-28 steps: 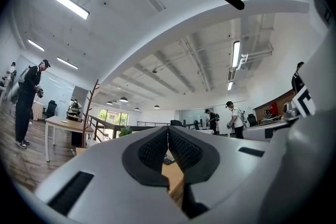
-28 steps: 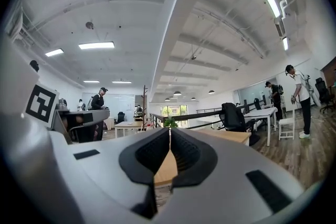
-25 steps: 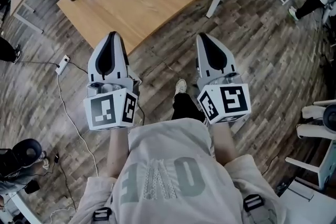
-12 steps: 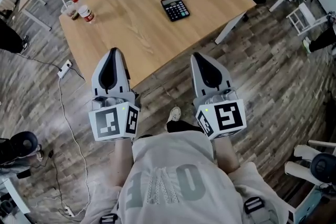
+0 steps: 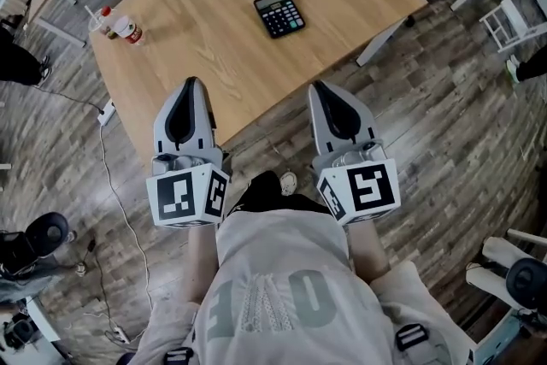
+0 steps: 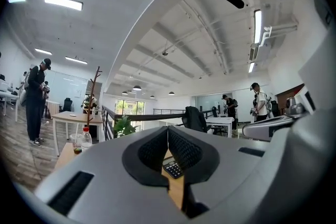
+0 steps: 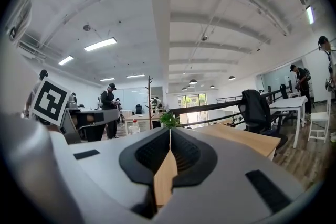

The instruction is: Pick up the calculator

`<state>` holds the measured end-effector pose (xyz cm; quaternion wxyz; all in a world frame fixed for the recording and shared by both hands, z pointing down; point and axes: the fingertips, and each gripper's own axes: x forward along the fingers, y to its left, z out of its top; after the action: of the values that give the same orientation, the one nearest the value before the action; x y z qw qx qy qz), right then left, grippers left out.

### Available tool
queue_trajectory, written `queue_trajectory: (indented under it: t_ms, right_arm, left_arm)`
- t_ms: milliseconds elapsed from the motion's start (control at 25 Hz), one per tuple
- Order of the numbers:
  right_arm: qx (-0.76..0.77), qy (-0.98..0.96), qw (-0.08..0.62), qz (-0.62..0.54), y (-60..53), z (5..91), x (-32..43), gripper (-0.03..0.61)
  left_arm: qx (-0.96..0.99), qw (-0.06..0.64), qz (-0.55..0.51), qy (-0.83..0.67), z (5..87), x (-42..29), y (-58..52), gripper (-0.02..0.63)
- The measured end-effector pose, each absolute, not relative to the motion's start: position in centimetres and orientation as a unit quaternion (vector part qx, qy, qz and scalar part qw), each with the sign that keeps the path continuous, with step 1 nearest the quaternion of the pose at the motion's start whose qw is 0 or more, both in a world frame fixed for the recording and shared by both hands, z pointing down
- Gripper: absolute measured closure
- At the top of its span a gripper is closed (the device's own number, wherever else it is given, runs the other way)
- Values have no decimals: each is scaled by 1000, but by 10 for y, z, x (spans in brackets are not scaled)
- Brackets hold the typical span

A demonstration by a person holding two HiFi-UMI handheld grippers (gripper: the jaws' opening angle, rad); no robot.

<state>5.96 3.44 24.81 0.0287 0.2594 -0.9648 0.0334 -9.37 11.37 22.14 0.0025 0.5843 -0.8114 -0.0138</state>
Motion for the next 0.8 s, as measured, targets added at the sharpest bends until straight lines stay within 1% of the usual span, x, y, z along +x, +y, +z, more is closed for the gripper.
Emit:
queue_trajectory:
  t_ms: [400, 640, 800]
  right_arm:
    - [293, -955, 7, 37, -11, 243, 68, 557]
    - [295, -955, 7, 20, -38, 241, 64, 557]
    - [299, -954, 2, 15, -64, 235, 52, 557]
  left_arm:
    - [619, -5, -14, -786, 219, -87, 49, 604]
    - [649, -16, -35, -760, 214, -80, 11, 597]
    - [667, -11, -39, -744, 211, -87, -26, 502]
